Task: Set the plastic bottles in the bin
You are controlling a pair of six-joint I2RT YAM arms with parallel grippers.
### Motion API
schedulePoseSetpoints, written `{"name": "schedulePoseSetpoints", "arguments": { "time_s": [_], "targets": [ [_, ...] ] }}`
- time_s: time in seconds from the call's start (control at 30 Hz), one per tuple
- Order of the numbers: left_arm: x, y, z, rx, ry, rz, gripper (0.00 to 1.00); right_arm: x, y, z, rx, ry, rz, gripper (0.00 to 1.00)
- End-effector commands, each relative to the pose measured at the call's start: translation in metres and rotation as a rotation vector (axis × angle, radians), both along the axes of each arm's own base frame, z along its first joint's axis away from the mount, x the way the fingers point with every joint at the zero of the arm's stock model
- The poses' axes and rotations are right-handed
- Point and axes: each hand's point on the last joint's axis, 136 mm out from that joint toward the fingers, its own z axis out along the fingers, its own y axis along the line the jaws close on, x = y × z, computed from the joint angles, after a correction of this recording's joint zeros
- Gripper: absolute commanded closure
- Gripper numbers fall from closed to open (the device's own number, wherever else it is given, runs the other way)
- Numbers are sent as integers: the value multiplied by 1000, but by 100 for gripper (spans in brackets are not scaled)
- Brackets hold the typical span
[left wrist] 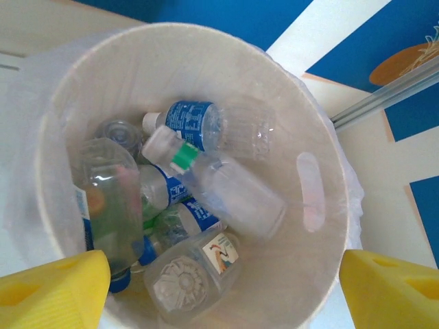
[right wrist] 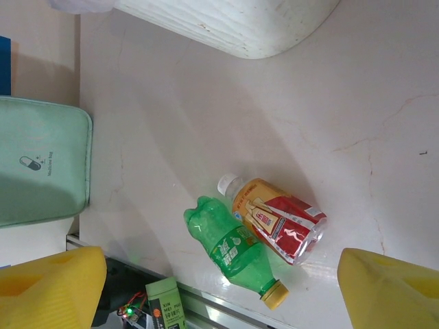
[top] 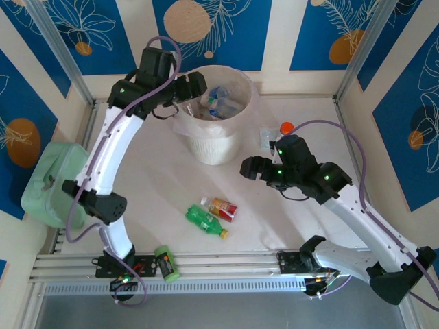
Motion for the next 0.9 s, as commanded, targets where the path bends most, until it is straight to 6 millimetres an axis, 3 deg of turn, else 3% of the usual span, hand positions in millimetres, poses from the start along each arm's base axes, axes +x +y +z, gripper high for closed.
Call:
{"name": "schedulePoseSetpoints", "arguments": {
  "time_s": [0.0,0.1,0.23,0.33,0.43,0.6,0.7,0.87],
  "targets": [
    [-21,15,27,5,-129,-12,12,-1,2,1,-34,-12,19,12],
    [-42,26,33,-49,-231,-13,2,-5,10,-8,-67,2,49,12],
    [-67,47,7,-75,-229,11,0,-13,27,-25,-131,23,128,12],
    [-85,56,-29,-92,-124,28,0,-21,42,-42,-196,46,197,13],
    [-105,59,-83,-119,50,53,2,-28,56,-55,-257,65,258,14],
    [-153,86,-200,-74,430,227,16,-24,61,-62,-290,62,244,15],
    [-173,80,-227,-95,520,238,18,-21,60,-63,-273,62,233,15],
    [-187,57,-240,-45,554,197,14,-17,56,-75,-309,91,239,13]
  ]
}}
